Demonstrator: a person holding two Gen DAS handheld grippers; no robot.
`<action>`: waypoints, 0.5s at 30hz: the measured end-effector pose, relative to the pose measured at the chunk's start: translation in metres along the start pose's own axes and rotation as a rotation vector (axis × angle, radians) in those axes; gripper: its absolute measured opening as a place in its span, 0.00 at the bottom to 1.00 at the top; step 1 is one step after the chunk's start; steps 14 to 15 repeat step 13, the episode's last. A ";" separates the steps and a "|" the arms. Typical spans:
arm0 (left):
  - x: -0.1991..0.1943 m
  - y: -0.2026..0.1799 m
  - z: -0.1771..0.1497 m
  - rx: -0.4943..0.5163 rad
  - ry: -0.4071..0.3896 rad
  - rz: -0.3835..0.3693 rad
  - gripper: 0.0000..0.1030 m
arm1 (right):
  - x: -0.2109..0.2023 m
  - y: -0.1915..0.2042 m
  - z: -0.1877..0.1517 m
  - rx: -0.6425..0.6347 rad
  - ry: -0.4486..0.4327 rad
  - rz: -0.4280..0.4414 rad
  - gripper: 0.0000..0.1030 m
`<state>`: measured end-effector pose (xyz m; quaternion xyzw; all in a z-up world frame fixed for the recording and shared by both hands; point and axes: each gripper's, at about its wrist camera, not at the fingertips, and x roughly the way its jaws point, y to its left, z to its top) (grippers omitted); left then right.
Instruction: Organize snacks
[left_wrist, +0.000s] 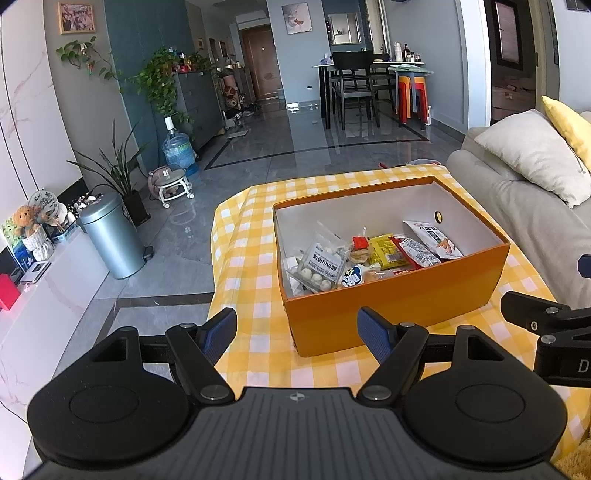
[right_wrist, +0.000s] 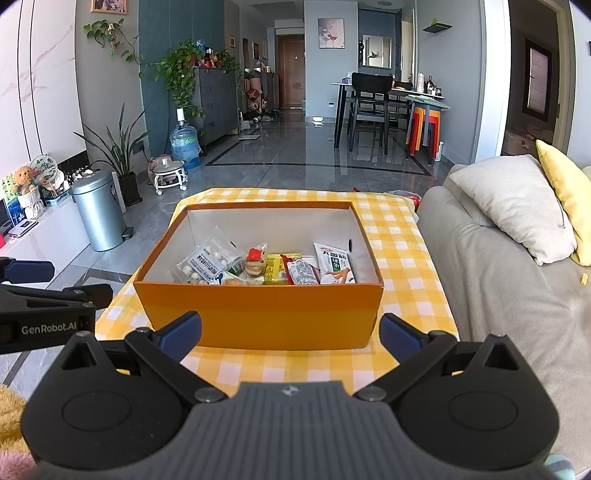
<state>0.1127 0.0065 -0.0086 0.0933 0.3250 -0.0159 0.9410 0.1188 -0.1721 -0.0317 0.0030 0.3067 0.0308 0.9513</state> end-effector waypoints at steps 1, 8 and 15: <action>0.000 0.001 0.000 -0.002 0.001 -0.001 0.85 | 0.000 0.000 0.000 -0.001 0.000 0.000 0.96; 0.000 0.001 -0.001 -0.001 0.001 -0.008 0.85 | -0.001 0.001 -0.001 -0.004 0.003 0.002 0.96; 0.001 -0.001 -0.001 0.004 -0.008 -0.011 0.85 | -0.001 0.000 -0.001 -0.008 0.008 0.002 0.96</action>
